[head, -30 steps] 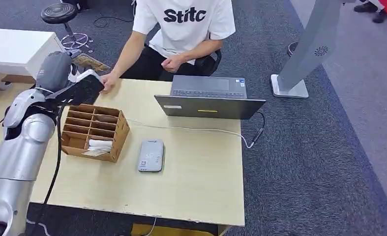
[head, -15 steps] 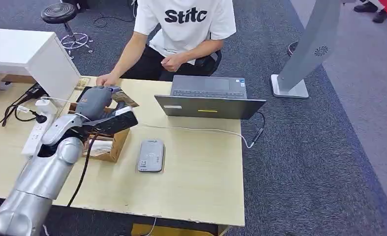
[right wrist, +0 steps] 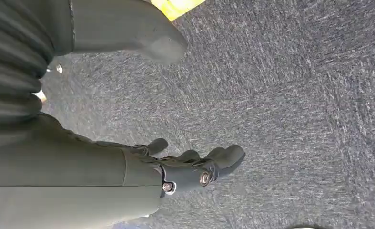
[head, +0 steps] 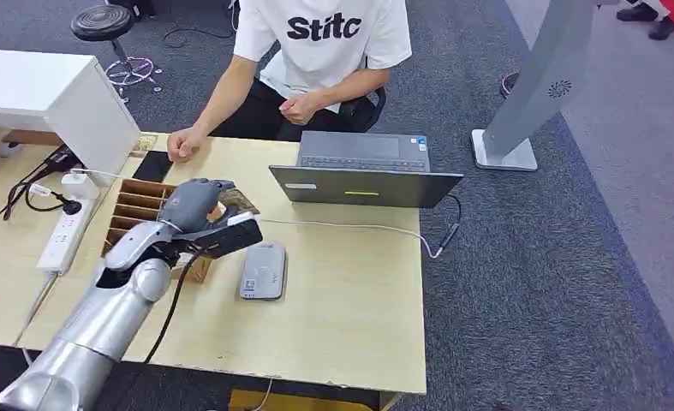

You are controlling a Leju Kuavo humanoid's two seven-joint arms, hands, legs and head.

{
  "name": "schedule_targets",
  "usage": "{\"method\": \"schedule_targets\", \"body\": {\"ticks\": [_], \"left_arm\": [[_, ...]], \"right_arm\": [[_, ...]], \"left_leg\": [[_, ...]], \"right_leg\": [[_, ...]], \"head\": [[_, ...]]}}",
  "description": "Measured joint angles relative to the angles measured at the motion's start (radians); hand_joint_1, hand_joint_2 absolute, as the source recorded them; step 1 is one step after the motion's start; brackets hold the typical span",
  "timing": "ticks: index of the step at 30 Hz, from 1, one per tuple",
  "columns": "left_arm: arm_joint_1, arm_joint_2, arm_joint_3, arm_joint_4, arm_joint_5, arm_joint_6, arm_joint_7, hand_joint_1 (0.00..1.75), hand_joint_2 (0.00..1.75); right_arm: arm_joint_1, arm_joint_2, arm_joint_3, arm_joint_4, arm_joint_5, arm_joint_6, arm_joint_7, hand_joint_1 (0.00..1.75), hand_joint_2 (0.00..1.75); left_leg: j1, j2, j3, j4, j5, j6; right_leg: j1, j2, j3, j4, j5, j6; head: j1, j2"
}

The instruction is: Pass the card to the sensor for recognition and then transmit it.

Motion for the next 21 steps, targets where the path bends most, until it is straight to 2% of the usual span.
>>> {"method": "schedule_targets", "body": {"ticks": [8, 21], "left_arm": [[0.009, -0.016, -0.016, 0.077, -0.009, 0.016, 0.0, 1.75, 1.75], [0.017, -0.015, -0.024, 0.162, -0.022, 0.034, 0.001, 1.75, 1.75]], "right_arm": [[0.0, 0.001, 0.0, 0.0, 0.007, 0.005, 0.0, 0.0, 1.75], [0.0, 0.004, 0.0, 0.0, 0.026, 0.013, 0.003, 0.0, 1.75]], "left_leg": [[0.0, 0.0, 0.0, 0.0, 0.0, 0.0], [0.0, 0.0, 0.0, 0.0, 0.0, 0.0]], "right_leg": [[0.0, 0.0, 0.0, 0.0, 0.0, 0.0], [0.0, 0.0, 0.0, 0.0, 0.0, 0.0]], "head": [[0.0, 0.0], [0.0, 0.0]]}}
